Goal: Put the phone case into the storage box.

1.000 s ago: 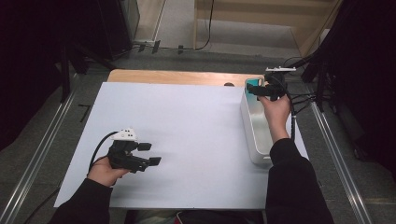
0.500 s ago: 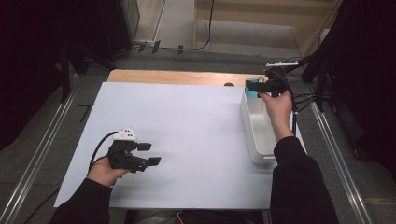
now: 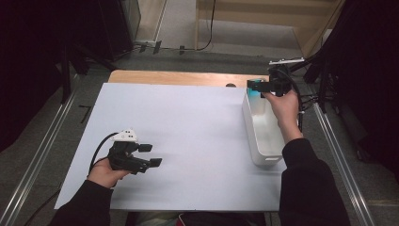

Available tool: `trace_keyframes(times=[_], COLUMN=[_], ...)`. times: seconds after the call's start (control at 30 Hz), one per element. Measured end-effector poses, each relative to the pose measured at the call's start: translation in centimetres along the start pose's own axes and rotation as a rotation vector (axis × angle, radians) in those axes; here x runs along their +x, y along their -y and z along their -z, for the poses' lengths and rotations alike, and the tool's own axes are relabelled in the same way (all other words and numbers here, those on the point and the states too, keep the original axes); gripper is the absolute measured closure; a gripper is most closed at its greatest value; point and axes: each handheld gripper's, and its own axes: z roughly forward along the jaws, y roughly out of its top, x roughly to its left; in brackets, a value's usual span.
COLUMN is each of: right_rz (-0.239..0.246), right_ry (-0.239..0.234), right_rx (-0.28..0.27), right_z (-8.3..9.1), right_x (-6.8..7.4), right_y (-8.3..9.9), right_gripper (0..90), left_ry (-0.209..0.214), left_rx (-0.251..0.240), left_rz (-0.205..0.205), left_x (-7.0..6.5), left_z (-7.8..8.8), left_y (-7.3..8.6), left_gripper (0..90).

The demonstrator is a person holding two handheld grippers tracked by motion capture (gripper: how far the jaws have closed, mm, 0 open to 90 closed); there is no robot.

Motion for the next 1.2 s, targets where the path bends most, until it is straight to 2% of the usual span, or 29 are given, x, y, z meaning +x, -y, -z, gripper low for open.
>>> trace_keyframes(times=[0.13,0.47,0.53,0.7,0.73,0.83,0.93,1.03,1.2], right_rz=[0.004,0.053,0.054,0.072,0.075,0.092,0.098,0.13,0.142], right_ry=[-0.036,-0.084,-0.105,-0.133,-0.139,-0.157,-0.176,-0.186,-0.215], right_rx=[0.02,0.029,0.038,0.024,0.025,0.027,0.041,0.04,0.039], right_z=[0.4,1.4,1.7,2.4,2.5,2.8,3.0,3.1,3.5], right_x=[0.3,1.0,1.2,1.6,1.8,2.3,3.0,3.6,4.5], right_y=[0.1,0.2,0.3,0.6,0.7,1.1,1.5,1.8,2.0], right_gripper=[2.1,2.2,2.2,2.3,2.3,2.3,2.3,2.3,2.3], left_ry=[0.0,0.007,0.008,0.005,0.007,0.004,0.001,-0.001,0.003], left_rx=[0.0,-0.01,-0.008,-0.001,-0.016,-0.02,-0.009,-0.006,-0.013], left_rz=[0.0,0.004,0.004,0.011,0.017,0.023,0.023,0.022,0.026], left_x=[0.0,0.0,0.0,0.2,0.2,0.3,0.3,0.3,0.4], left_z=[0.0,0.0,0.0,0.1,0.1,0.2,0.3,0.3,0.3], left_y=[0.0,0.0,0.0,-0.2,-0.1,-0.1,-0.1,-0.1,0.0], left_gripper=[25.8,25.8,25.9,25.8,25.9,25.8,25.8,25.9,25.8])
